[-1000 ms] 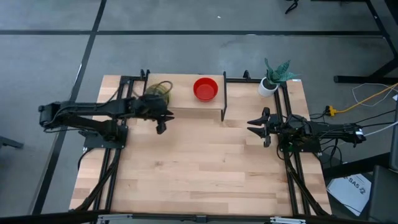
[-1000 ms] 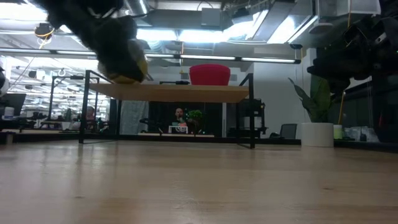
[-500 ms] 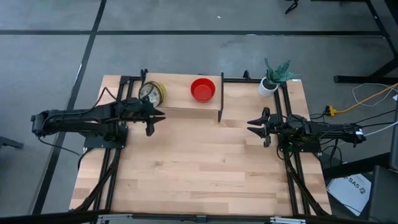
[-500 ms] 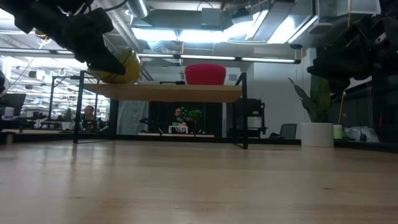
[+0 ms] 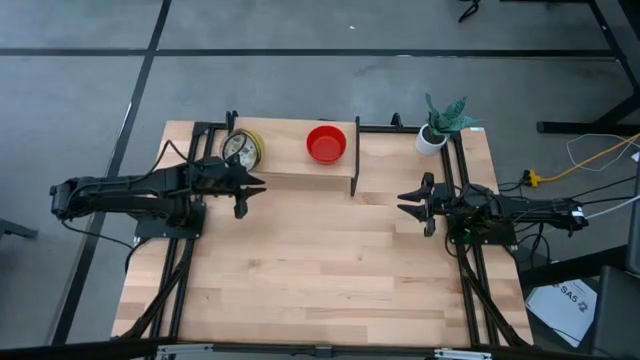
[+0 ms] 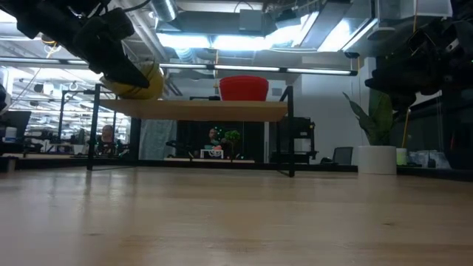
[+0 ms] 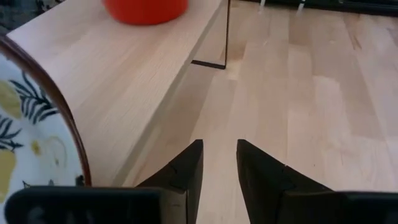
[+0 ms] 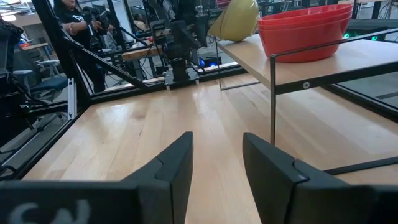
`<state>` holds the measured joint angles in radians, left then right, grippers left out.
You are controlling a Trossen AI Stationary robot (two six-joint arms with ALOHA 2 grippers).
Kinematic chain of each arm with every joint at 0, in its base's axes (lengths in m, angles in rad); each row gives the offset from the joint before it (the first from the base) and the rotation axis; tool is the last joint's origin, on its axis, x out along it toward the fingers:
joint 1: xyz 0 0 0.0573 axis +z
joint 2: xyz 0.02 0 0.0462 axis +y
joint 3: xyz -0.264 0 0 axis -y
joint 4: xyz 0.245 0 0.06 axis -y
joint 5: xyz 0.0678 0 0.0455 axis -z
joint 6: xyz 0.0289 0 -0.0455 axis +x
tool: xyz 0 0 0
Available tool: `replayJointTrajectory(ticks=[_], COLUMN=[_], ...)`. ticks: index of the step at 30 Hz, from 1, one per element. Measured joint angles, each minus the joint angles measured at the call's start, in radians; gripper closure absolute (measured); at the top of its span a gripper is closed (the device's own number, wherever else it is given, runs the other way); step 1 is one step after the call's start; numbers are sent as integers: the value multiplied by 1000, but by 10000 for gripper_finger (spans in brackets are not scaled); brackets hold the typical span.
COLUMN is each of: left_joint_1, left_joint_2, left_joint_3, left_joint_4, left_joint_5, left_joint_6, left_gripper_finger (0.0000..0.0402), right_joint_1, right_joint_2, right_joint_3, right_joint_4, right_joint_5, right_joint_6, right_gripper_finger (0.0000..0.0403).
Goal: Pick & Place Mini bowls
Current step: Adjust the white patterned bowls on the shelf
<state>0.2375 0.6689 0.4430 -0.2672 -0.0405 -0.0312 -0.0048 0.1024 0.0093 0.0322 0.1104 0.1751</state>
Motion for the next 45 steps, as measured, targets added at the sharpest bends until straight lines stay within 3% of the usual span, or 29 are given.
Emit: replayJointTrajectory(ticks=[16,29,45], left_joint_1=[0,3,33], left_joint_2=[0,2,40], left_joint_3=[86,129,238], left_joint_4=[-75,-73,-111], left_joint_5=[-59,-175,-133], left_joint_6=[123,229,282], left_gripper_finger=[309,309,313], right_joint_1=[0,0,0], right_joint_2=[0,0,0], right_joint_3=[0,0,0], right_joint_4=[0,0,0], right_joint_5=[0,0,0], right_joint_6=[0,0,0], right_gripper_finger=[263,263,263])
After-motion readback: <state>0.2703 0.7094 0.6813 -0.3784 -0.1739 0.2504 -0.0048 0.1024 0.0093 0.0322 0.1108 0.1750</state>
